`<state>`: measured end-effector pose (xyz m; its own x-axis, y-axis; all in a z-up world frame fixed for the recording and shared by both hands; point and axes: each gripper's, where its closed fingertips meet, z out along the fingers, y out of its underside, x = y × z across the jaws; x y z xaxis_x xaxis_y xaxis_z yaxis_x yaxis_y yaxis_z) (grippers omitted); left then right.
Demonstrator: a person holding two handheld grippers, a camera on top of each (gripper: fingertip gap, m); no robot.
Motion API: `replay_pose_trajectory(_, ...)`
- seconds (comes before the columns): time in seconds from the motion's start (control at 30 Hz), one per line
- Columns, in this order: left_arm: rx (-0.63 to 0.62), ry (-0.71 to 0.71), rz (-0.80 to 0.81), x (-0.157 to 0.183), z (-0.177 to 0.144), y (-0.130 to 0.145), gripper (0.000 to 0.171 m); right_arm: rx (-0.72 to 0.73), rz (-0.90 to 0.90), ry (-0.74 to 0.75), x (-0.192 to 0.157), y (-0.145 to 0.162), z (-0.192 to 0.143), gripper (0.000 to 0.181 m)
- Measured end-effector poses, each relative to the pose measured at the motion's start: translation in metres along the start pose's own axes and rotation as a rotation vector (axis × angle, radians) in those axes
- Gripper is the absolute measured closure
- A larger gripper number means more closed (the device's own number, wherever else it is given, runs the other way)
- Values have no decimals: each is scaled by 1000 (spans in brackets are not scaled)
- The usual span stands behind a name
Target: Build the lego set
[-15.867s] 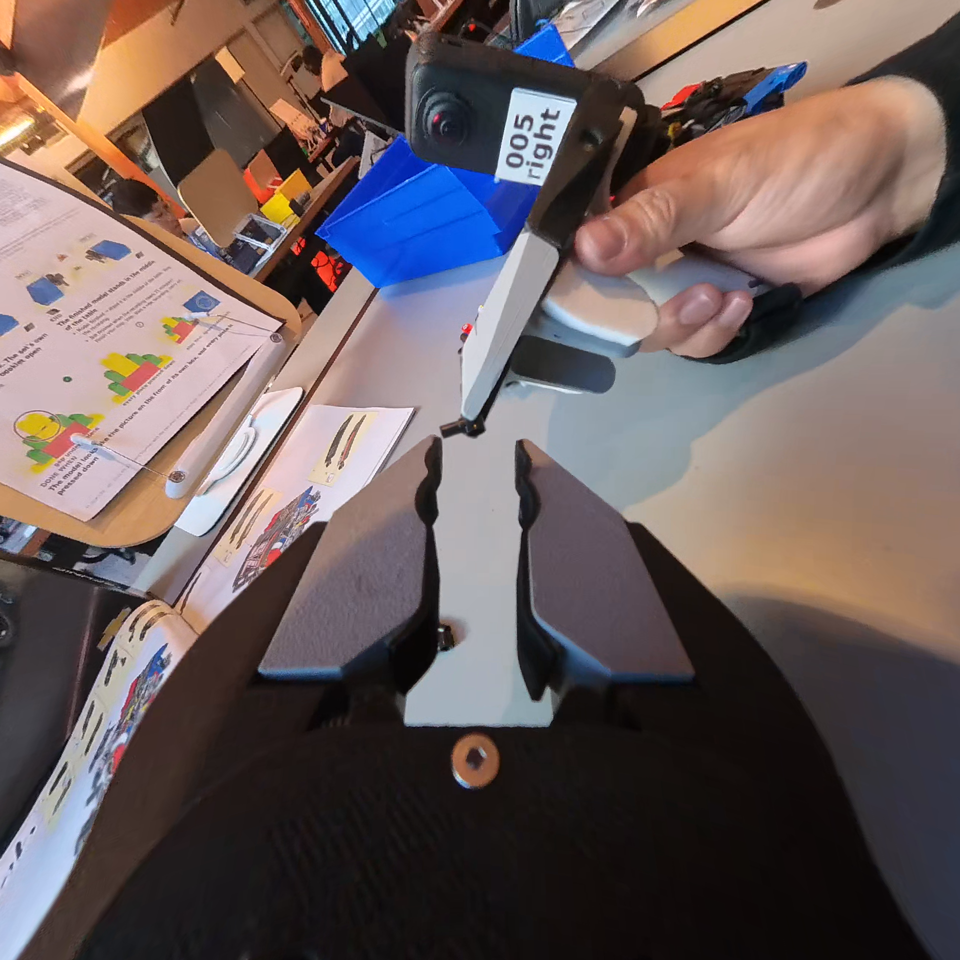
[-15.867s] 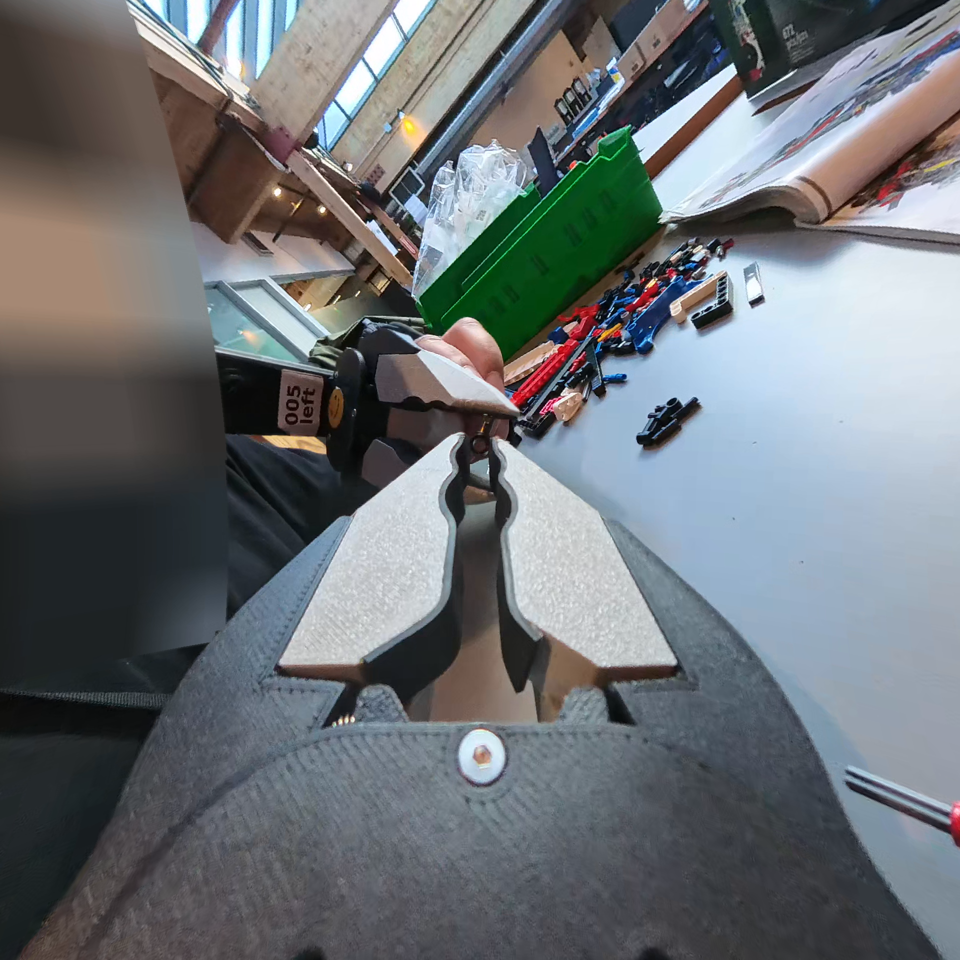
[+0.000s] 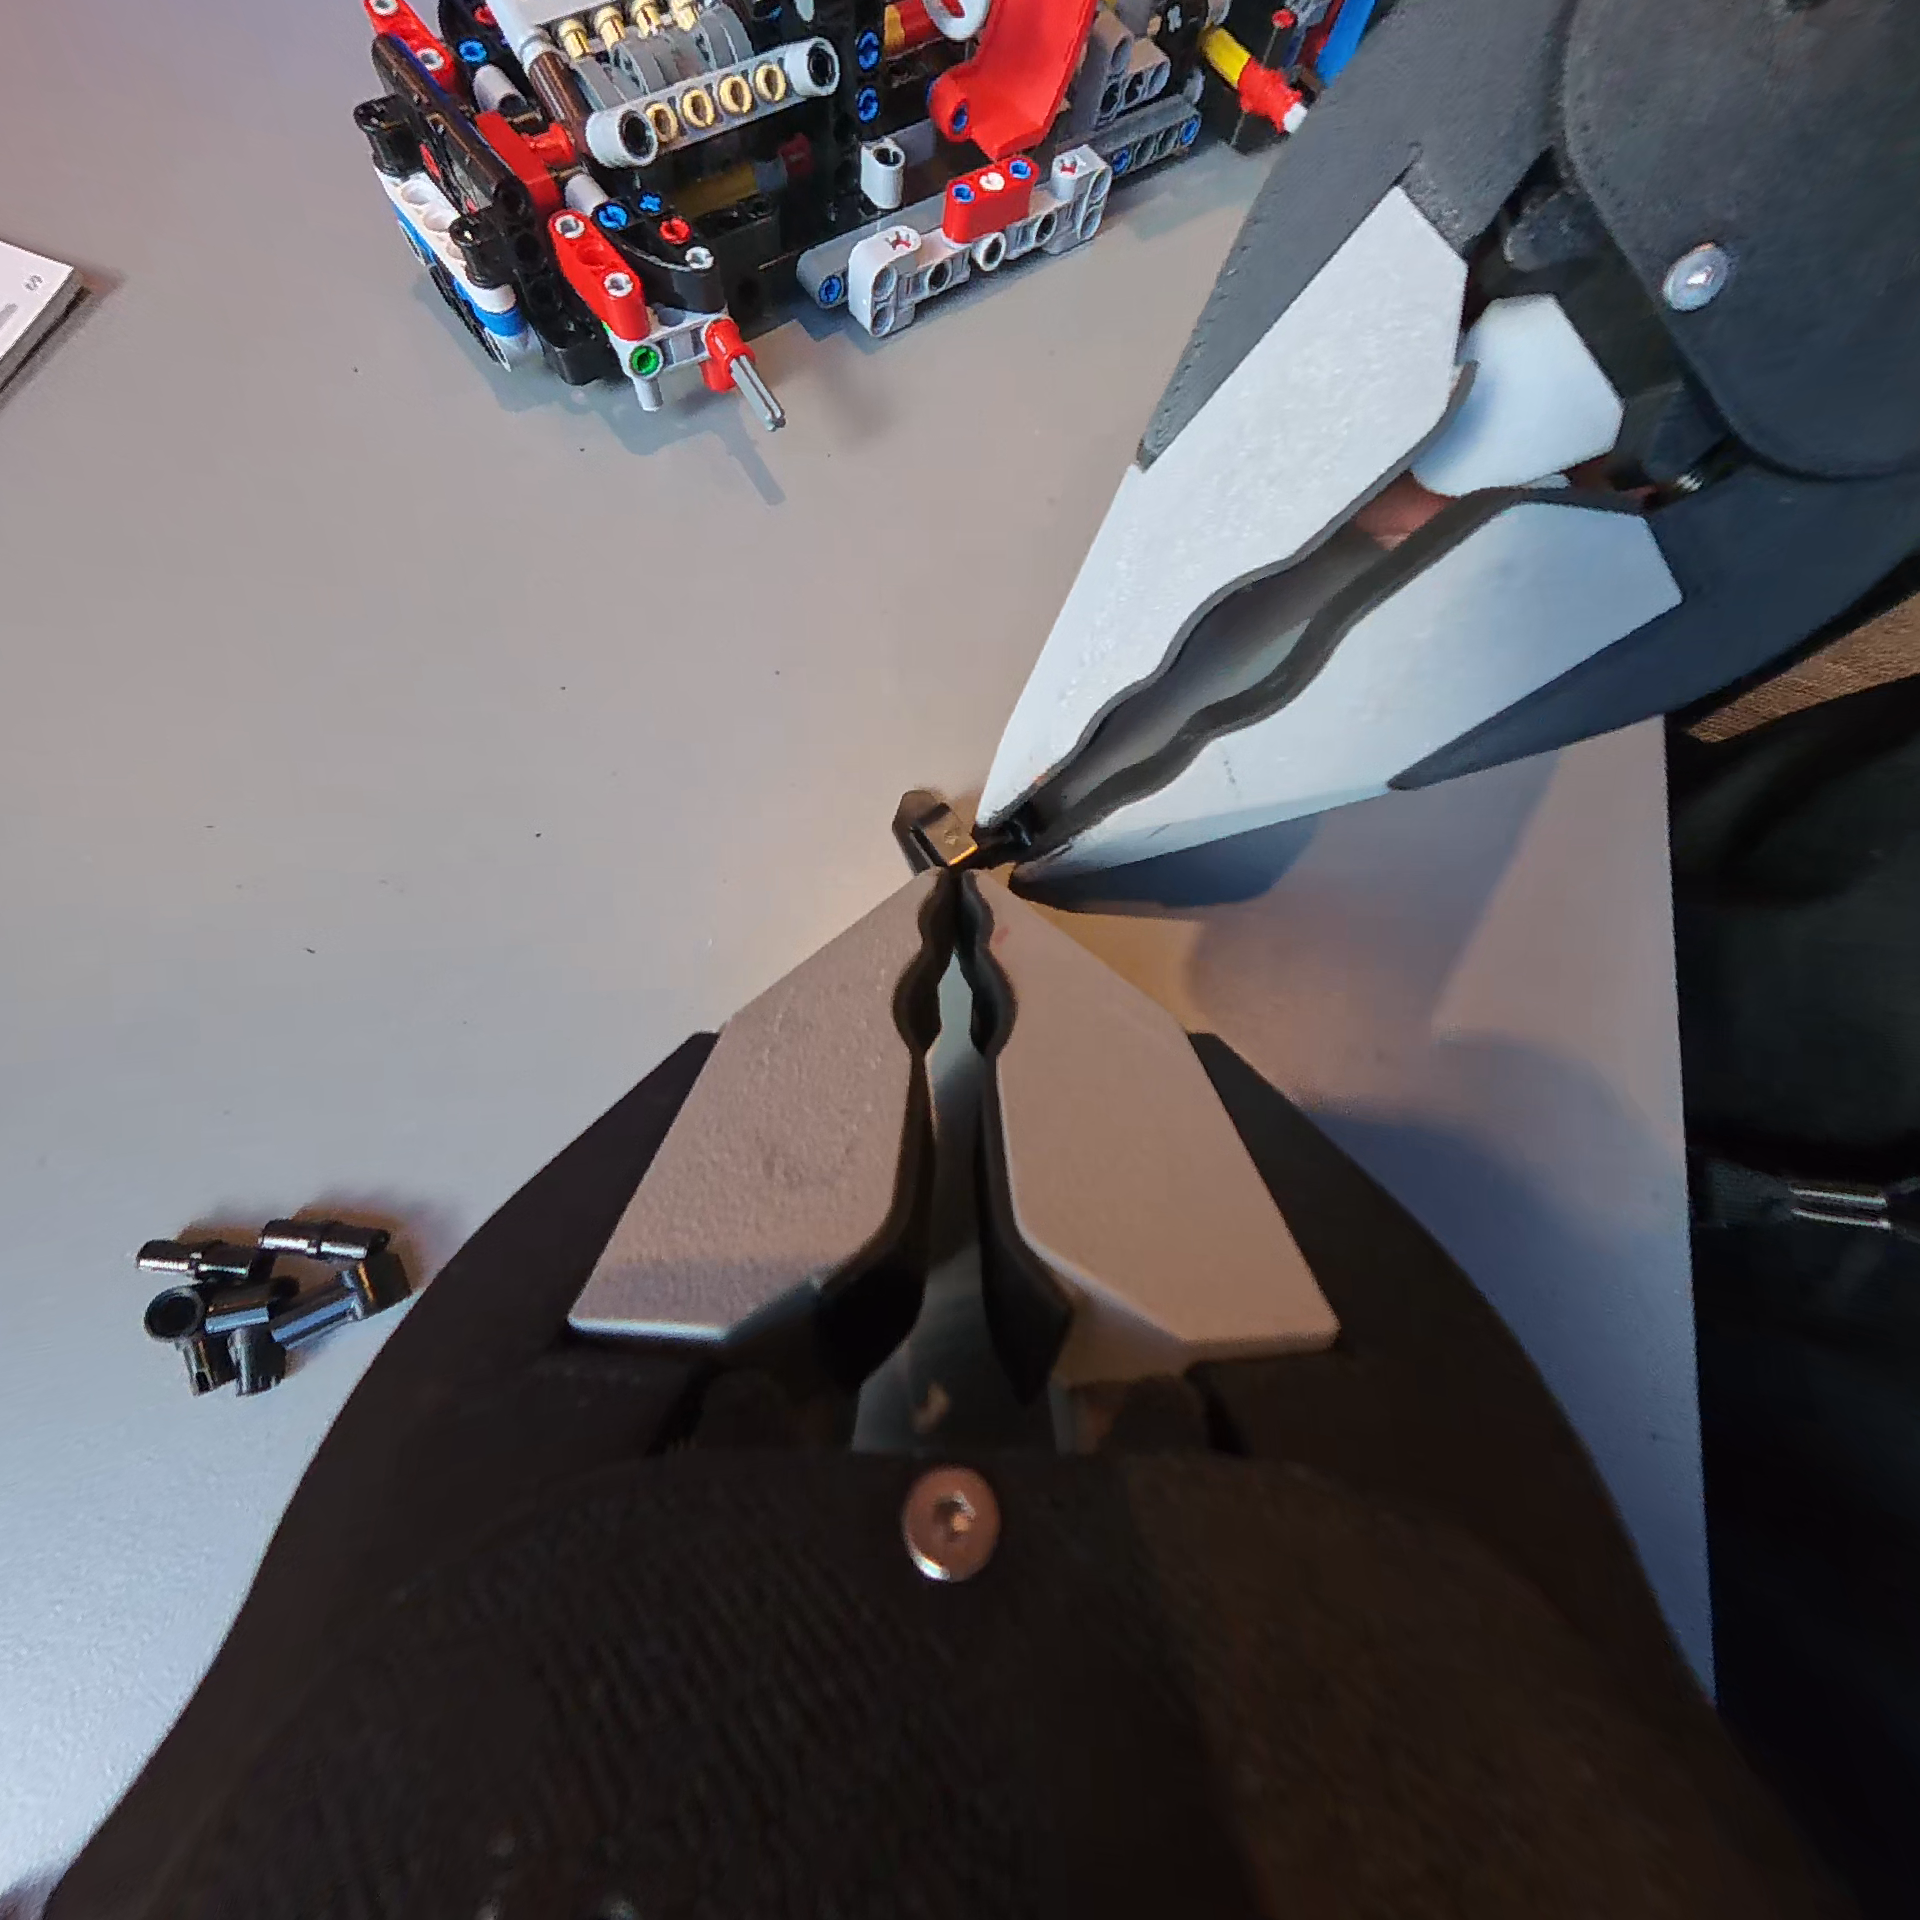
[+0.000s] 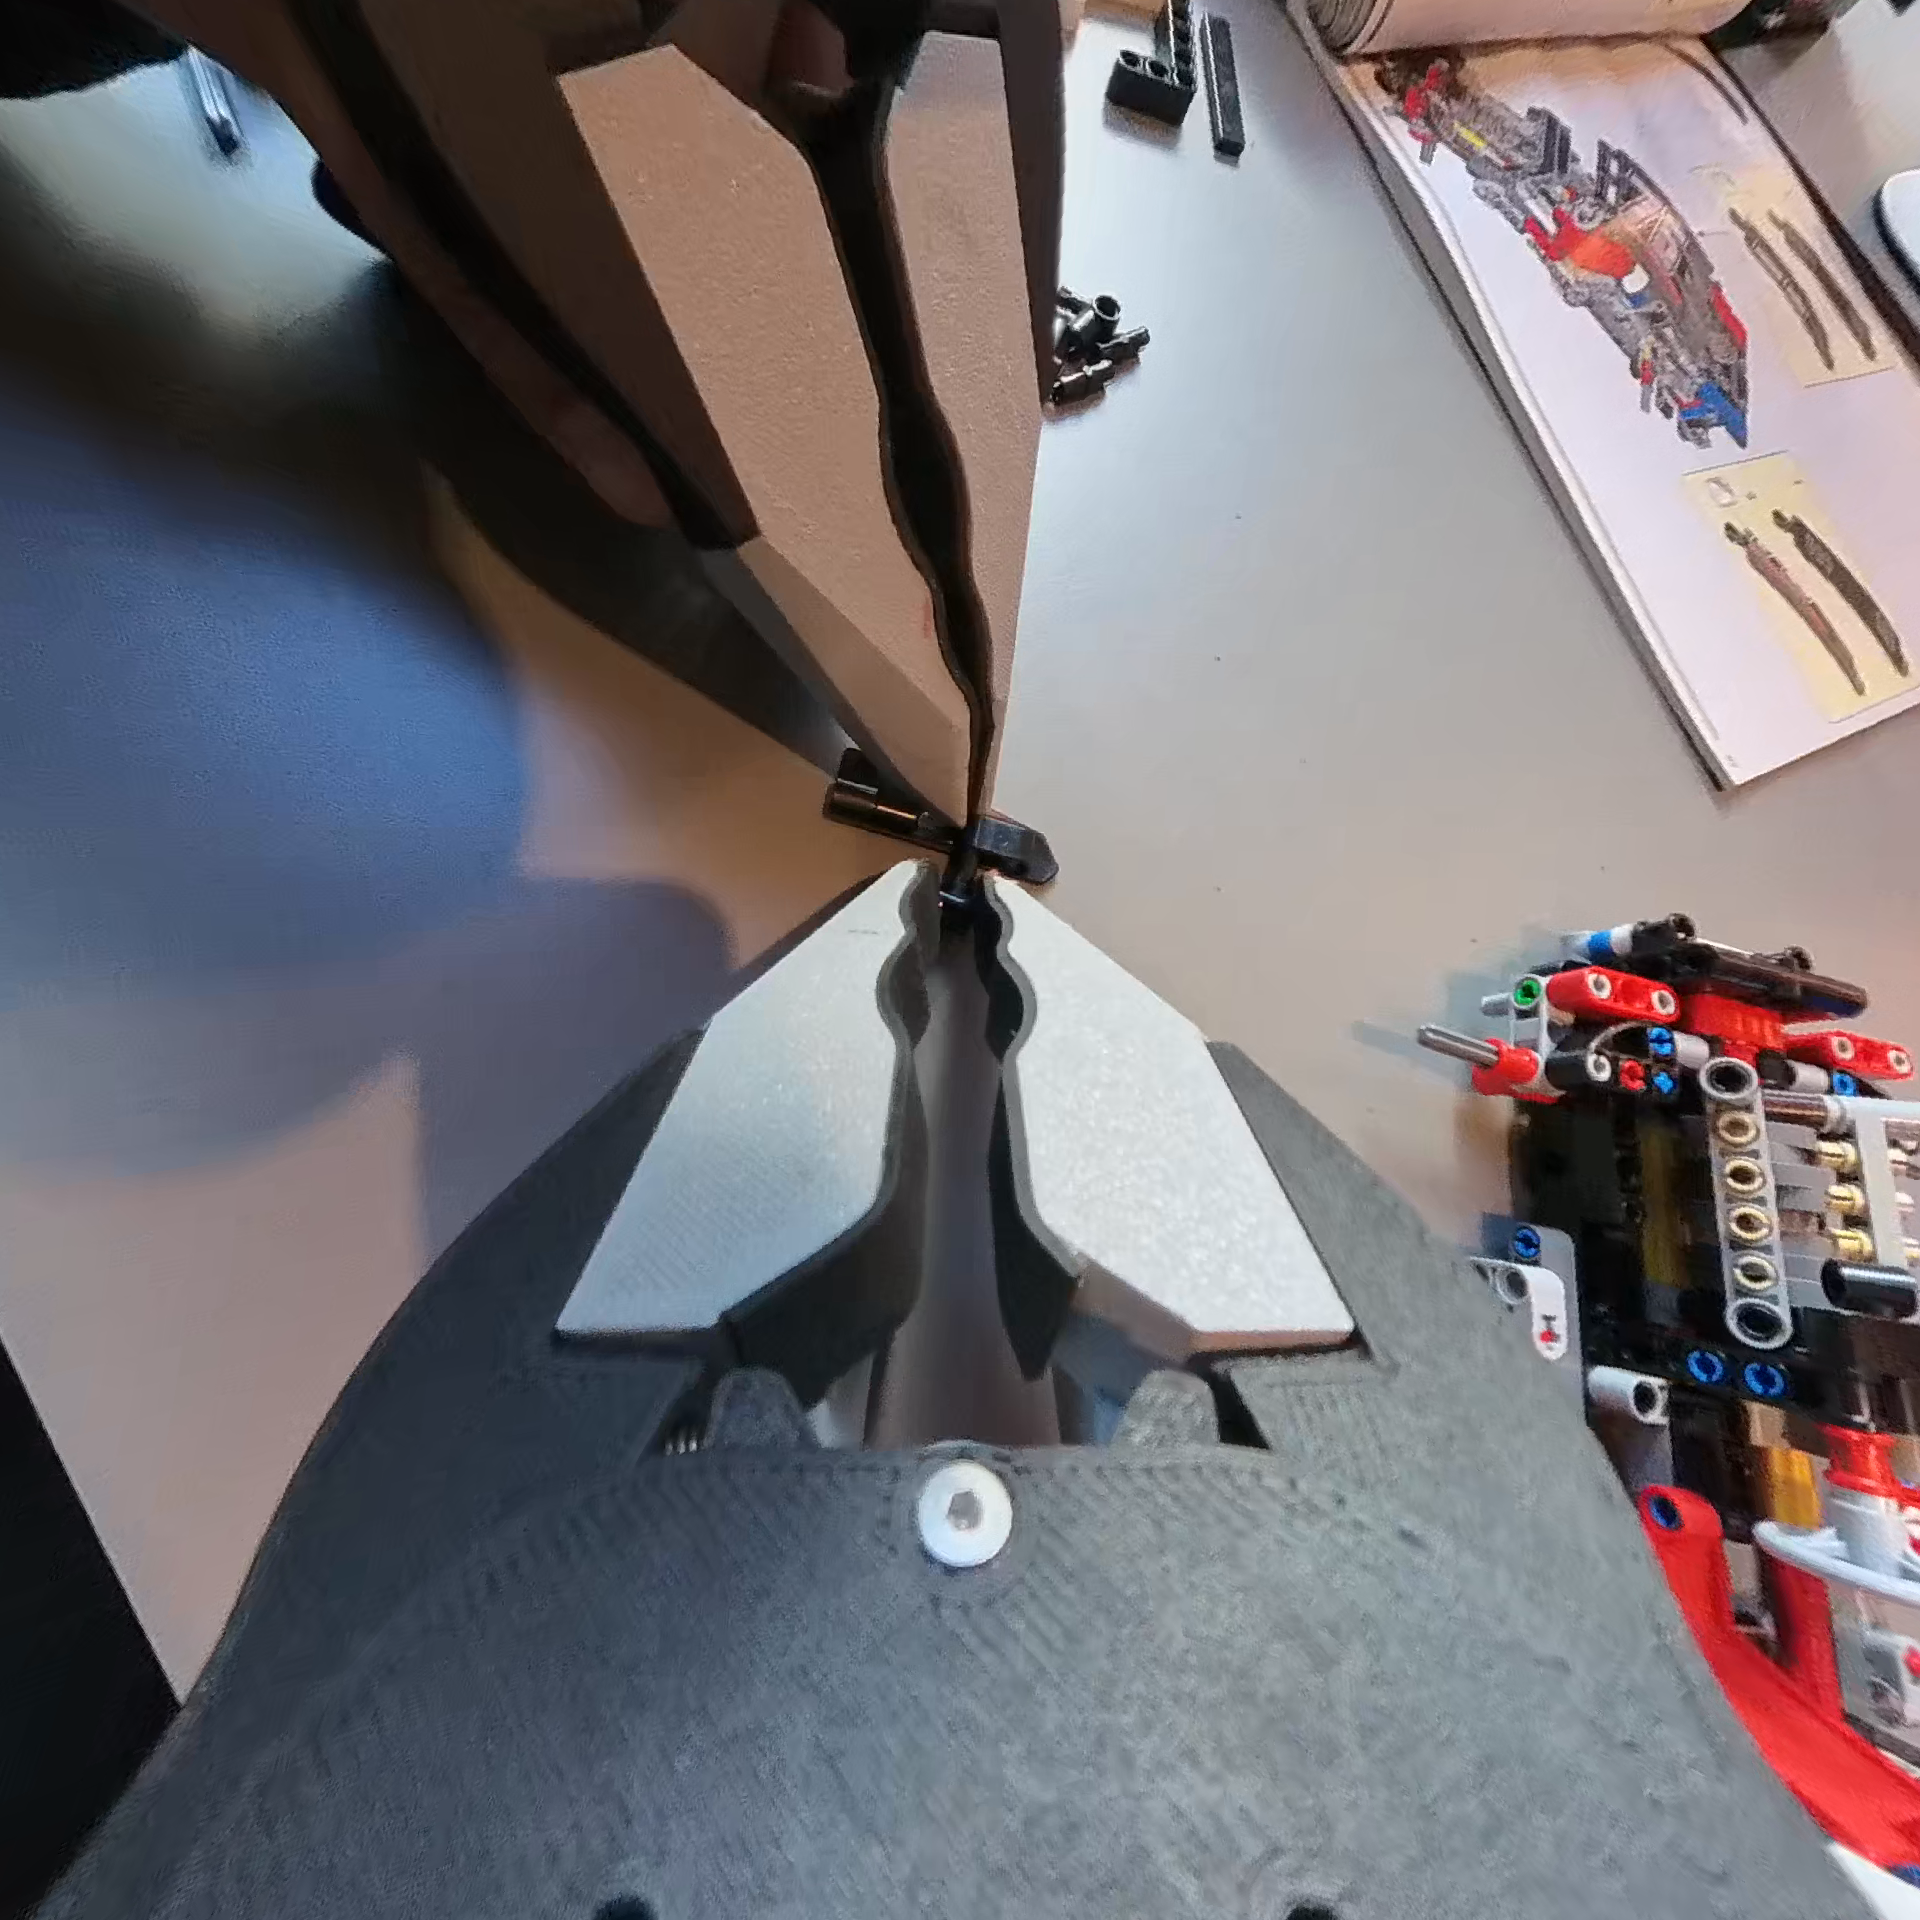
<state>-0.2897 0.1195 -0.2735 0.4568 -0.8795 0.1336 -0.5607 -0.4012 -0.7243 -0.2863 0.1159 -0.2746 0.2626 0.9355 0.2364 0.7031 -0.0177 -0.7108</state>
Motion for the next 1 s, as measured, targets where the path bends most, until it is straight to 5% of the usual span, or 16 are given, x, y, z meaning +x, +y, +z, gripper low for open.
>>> replay_pose_trajectory(0.5, -7, 24, 31, 1, 1, 0, 171, 5, 3, -69, 0, 1, -1, 178)
replay_pose_trajectory(1.0, -34, 203, 217, 99, 65, -41, 171, 29, 256, 194, -20, 77, -94, 178)
